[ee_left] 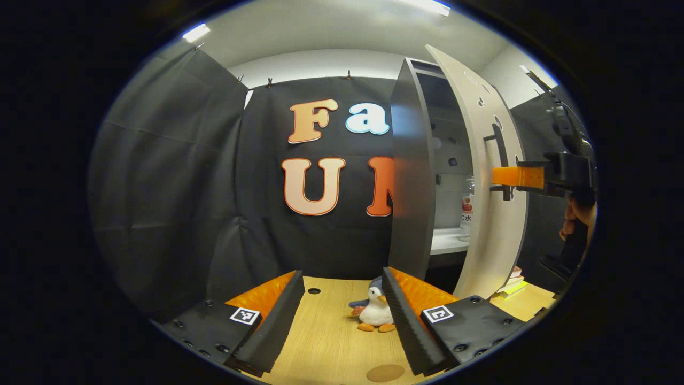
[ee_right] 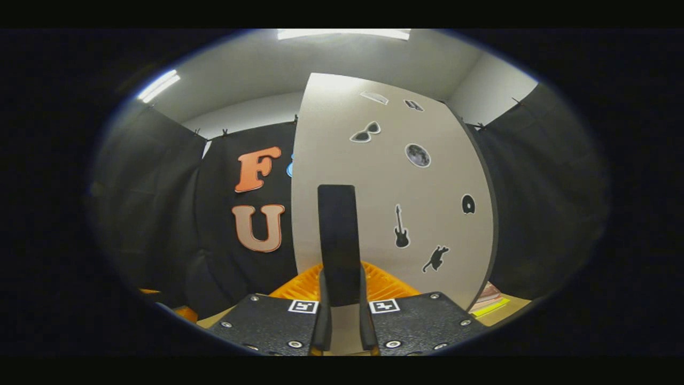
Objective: Open the cabinet door with the right hand, grasp the bottle in the cabinet with the left hand and place it on the coaster, then close the cabinet door with the right hand.
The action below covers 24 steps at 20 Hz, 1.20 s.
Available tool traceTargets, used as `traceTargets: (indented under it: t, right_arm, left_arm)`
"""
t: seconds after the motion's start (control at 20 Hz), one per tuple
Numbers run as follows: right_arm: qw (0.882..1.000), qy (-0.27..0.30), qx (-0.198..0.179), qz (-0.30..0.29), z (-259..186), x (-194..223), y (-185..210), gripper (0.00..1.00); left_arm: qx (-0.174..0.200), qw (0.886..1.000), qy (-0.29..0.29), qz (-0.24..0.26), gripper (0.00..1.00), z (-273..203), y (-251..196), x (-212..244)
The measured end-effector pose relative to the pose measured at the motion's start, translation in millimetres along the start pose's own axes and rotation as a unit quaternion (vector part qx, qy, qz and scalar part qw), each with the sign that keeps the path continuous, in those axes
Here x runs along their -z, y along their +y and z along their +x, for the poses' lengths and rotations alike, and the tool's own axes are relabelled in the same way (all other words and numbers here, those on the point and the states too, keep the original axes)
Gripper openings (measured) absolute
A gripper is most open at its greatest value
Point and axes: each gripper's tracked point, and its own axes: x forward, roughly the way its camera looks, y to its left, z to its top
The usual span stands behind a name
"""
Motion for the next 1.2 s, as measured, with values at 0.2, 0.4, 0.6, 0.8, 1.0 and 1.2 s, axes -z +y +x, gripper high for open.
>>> traceTargets:
  t: [0.2, 0.4, 0.6, 0.8, 1.0, 1.2]
  right_arm:
    - [1.0, -0.008, -0.005, 0.01, -59.8, -6.0, -34.4, 0.2]
    - [1.0, -0.002, -0.01, 0.029, -92.5, -12.7, -61.6, 0.2]
    - [1.0, 0.0, -0.003, 0.028, -112.5, -17.8, -84.8, 0.2]
    - [0.999, -0.001, 0.007, 0.049, -136.6, -24.7, -116.6, 0.2]
    - [0.997, -0.012, 0.048, 0.058, -159.2, -30.0, -155.1, 0.19]
    - [0.994, -0.018, 0.1, 0.043, -172.2, -37.5, -200.4, 0.12]
  left_arm:
    - [-0.01, 1.0, -0.001, 0.0, 0.95, -15.4, -16.8, -2.1]
    - [-0.012, 1.0, 0.004, -0.005, 0.96, -29.6, -35.0, 0.7]
    - [-0.021, 1.0, -0.003, -0.001, 0.96, -42.8, -49.3, -6.5]
    - [-0.016, 1.0, -0.004, 0.008, 0.94, -50.1, -63.6, -9.2]
    - [-0.003, 1.0, -0.002, 0.002, 0.95, -48.6, -79.1, -6.3]
    - [0.015, 1.0, 0.006, -0.011, 0.95, -45.9, -97.8, -1.1]
